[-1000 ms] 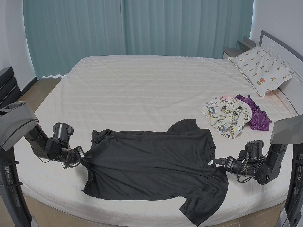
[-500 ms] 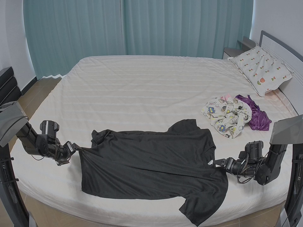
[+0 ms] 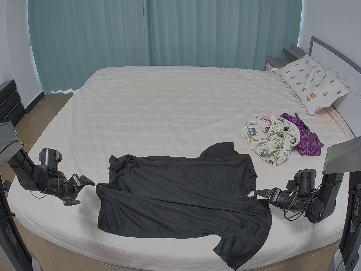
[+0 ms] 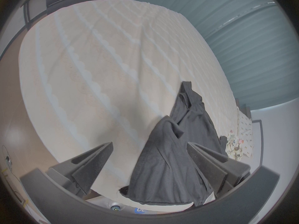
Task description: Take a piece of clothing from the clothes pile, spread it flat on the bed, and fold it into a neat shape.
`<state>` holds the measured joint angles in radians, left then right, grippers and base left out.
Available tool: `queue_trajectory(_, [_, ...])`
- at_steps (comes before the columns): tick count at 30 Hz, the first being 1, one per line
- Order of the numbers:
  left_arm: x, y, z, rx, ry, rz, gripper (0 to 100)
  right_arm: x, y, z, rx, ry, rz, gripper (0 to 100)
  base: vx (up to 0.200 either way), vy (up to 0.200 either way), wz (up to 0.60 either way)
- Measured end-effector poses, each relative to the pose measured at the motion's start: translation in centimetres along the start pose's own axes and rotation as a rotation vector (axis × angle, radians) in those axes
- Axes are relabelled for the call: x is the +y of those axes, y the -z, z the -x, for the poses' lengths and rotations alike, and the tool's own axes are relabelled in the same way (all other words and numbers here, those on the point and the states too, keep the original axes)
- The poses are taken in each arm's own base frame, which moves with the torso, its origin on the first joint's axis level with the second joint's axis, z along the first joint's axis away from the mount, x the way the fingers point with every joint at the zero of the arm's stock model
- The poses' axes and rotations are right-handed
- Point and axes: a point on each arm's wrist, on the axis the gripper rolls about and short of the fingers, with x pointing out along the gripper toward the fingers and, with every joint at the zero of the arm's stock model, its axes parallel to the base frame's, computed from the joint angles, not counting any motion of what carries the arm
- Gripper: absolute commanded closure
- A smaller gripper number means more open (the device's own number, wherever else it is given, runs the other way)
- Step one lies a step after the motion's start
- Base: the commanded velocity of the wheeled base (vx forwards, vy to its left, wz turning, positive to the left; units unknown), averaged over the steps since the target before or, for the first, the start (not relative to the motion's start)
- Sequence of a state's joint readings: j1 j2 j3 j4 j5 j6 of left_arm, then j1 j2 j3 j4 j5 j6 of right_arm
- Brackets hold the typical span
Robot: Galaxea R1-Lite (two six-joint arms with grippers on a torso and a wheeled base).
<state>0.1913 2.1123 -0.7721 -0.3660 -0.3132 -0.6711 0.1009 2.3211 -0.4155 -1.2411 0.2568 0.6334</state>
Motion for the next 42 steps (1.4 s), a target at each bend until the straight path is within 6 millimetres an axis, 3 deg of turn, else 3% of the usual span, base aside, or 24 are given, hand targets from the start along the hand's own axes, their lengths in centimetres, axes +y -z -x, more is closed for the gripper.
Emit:
queue_trajectory(12, [1.3,3.1,1.4,0.112,0.039,0.033,0,-0.2,0.5,0.5,0.017,0.011,-0.004,0,0.0,0.0,0.0])
queue_trajectory(31, [0.2,7.7,3.5,0.195,0.037,0.009,0,0.0,0.8,1.0,0.014,0.004,0.004,0,-0.189,0.0,0.0])
queue_trajectory(37, [-0.7,8.2,3.3,0.108,-0.006,-0.019,0,0.1,0.9,1.0,0.015,0.001,0.007,0,0.0,0.0,0.0])
queue_trajectory(42, [-2.3,8.2,1.9,-0.048,0.006,-0.026,0,0.4,1.2,1.0,0.024,-0.006,0.014,0,0.0,0.0,0.0])
